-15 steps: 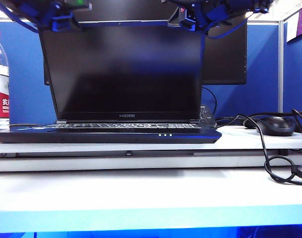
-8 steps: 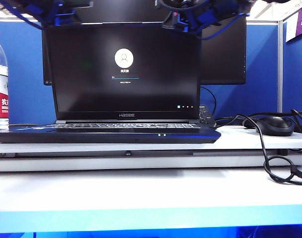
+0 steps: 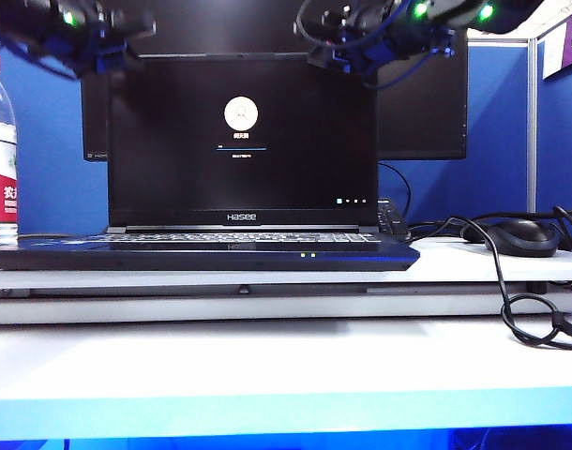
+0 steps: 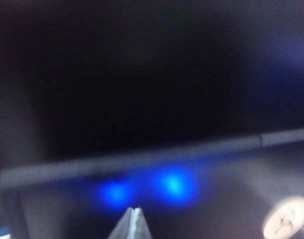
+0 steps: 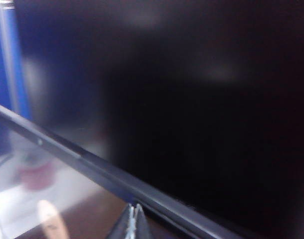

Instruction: Open the lid of the black laptop.

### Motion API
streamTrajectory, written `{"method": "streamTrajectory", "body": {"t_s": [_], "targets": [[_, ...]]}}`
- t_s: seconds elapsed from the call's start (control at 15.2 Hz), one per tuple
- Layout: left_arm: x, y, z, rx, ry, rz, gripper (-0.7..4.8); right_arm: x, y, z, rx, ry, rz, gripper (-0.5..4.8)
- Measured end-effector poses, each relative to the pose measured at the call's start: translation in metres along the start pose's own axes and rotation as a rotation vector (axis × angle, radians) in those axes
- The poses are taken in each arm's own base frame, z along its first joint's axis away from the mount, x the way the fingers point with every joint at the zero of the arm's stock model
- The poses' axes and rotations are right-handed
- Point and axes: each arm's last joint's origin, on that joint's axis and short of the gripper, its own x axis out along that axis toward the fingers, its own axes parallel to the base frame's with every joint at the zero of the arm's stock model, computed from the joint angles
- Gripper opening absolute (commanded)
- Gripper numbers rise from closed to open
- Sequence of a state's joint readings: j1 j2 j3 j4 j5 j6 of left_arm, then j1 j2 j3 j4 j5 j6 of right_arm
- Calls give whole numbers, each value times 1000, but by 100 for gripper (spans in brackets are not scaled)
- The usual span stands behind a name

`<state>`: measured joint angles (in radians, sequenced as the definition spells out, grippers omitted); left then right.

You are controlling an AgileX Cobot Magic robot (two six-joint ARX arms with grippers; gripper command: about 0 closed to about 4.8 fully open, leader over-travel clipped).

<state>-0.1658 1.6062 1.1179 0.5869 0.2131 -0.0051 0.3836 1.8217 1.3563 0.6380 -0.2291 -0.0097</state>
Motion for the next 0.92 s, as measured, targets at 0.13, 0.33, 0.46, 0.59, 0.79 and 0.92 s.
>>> {"method": "streamTrajectory", "body": {"t_s": [0.13,0.33,0.46,0.59,0.79,0.92], "targets": [[4,1,-3,-10,-7,-10,-5,7,-11,-3,-4,-2,-23,-4],[18,4,0,-3,-39,-13,-5,12,-15,-5,-6,-4,-36,-4],[28,5,3,-4,-47,-32,-5,13,-18,-6,-7,-5,-39,-4],[32,6,1,-10,-26,-32,-4,12,-26,-5,-10,-3,-57,-4],[34,7,-1,-4,-28,-32,-5,10,-36,-5,-14,-2,-82,-4],[37,7,4,-2,-39,-31,-4,9,-40,-6,-10,-1,-90,-4]]}}
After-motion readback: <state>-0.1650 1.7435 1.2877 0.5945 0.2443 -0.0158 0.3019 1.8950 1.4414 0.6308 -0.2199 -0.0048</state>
